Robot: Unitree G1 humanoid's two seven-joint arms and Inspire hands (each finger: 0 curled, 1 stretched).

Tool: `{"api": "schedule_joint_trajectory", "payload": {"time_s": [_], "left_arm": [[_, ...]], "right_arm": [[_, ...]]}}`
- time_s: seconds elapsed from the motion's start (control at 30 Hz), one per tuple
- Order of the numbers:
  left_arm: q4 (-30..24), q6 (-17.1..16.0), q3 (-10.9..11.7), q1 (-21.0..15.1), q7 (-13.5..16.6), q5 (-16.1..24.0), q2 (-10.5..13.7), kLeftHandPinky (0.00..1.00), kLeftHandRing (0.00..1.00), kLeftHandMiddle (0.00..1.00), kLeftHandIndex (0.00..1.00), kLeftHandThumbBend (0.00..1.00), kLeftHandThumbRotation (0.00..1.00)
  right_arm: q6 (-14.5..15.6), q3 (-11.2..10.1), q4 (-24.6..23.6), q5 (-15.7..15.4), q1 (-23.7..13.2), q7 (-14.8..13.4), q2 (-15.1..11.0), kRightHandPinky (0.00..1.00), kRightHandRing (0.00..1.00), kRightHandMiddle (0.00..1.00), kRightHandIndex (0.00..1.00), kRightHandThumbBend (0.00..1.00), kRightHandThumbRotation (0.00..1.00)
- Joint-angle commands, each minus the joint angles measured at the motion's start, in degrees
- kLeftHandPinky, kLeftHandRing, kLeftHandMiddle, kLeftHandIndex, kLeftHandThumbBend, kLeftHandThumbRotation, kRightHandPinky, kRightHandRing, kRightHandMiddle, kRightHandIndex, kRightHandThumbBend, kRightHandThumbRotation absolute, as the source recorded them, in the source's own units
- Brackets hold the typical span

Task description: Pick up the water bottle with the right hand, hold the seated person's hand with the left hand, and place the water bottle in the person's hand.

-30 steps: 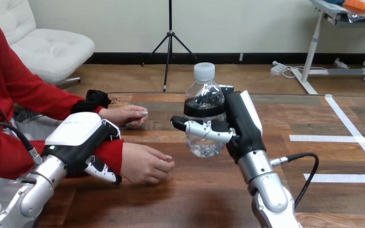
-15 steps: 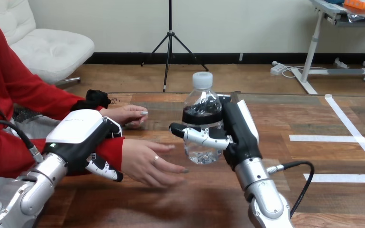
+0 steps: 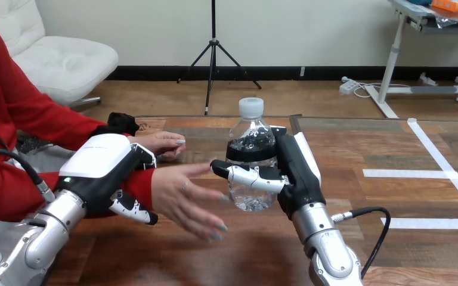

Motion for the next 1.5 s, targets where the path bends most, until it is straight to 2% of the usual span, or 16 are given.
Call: {"api": "schedule_joint_trajectory", "payload": {"time_s": [0.0, 0.47, 0.97, 1.33, 1.47], "left_arm": [[-8.2, -3.0, 2.7, -2.7, 0.7, -3.1, -0.8, 0.23, 0.28, 0.34, 0.34, 0.89, 0.00], [-12.9, -1.8, 4.3, -0.6, -0.9, -3.8, -0.2, 0.23, 0.28, 0.34, 0.35, 0.87, 0.00], [-16.1, -1.5, 6.2, 1.5, -2.9, -5.1, -0.2, 0.23, 0.29, 0.35, 0.36, 0.86, 0.00], [-14.7, -2.4, 6.5, 1.4, -3.1, -5.8, -0.6, 0.23, 0.29, 0.35, 0.36, 0.86, 0.00], [-15.0, -1.5, 6.4, 1.4, -3.5, -5.6, -0.6, 0.23, 0.29, 0.35, 0.36, 0.86, 0.00]], "right_arm": [[-3.4, -0.3, 0.5, 0.5, -8.2, -1.0, 1.6, 0.08, 0.13, 0.17, 0.18, 0.67, 0.00], [-4.8, -0.4, 4.8, 0.6, -9.4, -2.1, 3.0, 0.08, 0.13, 0.17, 0.18, 0.67, 0.00], [-6.3, 0.2, 7.3, -0.6, -9.7, -4.8, 5.3, 0.08, 0.13, 0.17, 0.18, 0.68, 0.00], [-6.4, 2.5, 6.6, -2.5, -8.5, -7.7, 8.1, 0.09, 0.13, 0.17, 0.18, 0.70, 0.00], [-6.4, 3.6, 6.4, -3.3, -8.1, -8.6, 8.6, 0.09, 0.13, 0.17, 0.18, 0.70, 0.00]]}}
